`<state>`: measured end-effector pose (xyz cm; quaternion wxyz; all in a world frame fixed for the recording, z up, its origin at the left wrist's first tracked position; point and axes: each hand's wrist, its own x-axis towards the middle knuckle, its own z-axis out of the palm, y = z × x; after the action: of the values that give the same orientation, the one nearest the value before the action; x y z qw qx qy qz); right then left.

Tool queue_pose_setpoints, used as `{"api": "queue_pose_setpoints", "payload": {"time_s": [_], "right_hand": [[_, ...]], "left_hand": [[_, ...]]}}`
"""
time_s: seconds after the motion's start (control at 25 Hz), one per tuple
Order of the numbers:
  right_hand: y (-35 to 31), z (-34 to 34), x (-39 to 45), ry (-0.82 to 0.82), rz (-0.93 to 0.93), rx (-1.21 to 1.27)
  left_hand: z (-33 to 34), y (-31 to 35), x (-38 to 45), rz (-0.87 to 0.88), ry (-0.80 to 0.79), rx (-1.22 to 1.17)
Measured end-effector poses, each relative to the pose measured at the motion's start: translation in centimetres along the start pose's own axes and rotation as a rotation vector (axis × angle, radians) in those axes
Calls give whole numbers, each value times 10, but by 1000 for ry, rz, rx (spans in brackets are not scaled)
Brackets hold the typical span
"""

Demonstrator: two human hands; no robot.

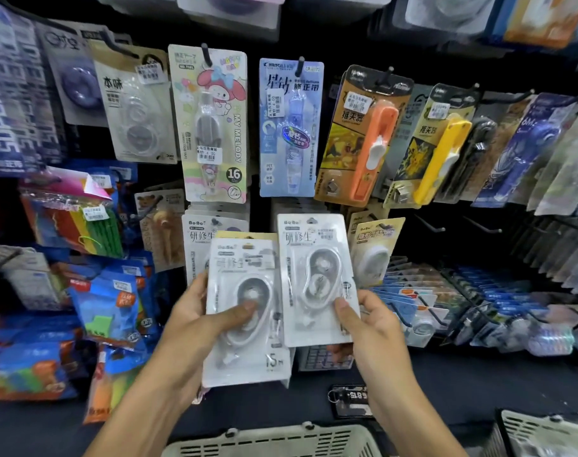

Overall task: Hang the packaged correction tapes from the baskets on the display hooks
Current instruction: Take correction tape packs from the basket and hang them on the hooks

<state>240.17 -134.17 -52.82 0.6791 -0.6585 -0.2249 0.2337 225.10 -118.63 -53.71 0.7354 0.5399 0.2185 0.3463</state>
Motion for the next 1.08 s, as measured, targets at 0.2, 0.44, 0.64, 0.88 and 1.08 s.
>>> {"api": "queue_pose_setpoints", "payload": {"time_s": [0.2,0.44,0.64,0.88,1.08], "right_hand": [[0,1,9,17,-38,-105],[20,8,2,77,309,19],[29,35,-23,-248,-24,-10],[9,28,-17,-129,-51,90],[7,6,-5,-21,26,44]], "left_hand": [[-15,12,-1,100,148,-18],[-5,7,-6,128,164,-22],[11,4,-5,92,115,8],[10,12,-2,2,204,-171],[6,16,-2,80,405,-115]]}}
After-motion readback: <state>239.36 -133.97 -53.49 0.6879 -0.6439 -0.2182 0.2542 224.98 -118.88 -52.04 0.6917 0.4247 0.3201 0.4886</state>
